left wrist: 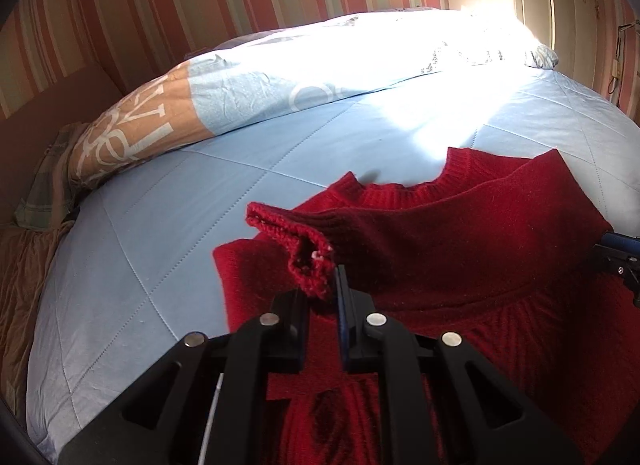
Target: Fold small clothes
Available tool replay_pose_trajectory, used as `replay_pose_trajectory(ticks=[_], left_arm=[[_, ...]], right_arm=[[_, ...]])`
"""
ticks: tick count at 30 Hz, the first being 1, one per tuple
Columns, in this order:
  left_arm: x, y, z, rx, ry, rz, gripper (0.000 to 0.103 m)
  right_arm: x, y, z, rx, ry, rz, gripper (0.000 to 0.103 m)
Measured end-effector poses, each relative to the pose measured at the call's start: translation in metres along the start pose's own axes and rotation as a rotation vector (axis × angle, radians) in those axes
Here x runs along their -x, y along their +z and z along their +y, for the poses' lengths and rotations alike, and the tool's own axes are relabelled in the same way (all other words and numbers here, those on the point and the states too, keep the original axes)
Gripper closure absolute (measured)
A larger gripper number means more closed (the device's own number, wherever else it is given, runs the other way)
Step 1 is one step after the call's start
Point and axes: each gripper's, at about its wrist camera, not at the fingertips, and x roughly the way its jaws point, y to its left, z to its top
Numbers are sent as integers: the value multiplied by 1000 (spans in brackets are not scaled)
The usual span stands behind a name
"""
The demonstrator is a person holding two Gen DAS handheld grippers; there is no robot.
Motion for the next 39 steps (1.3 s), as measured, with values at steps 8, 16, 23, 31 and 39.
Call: replay_pose_trajectory(ticks=[8, 16, 23, 31, 39], left_arm=[[-40, -41, 37, 129, -90, 137, 74], [18, -27, 47, 250, -142, 16, 33], [-56, -4, 29, 262, -222, 106, 33], [-71, -22, 31, 180, -170, 122, 38], [-38, -21, 24, 158, -123, 89, 32]], right_arm=[[-12, 0, 3, -6, -6, 28, 58], [-18, 27, 11, 49, 5, -12, 46], [-71, 42, 35, 160, -48, 52, 44], [-84, 31, -14, 96, -43, 66, 25], [-34, 28, -4, 119, 63, -19, 15]])
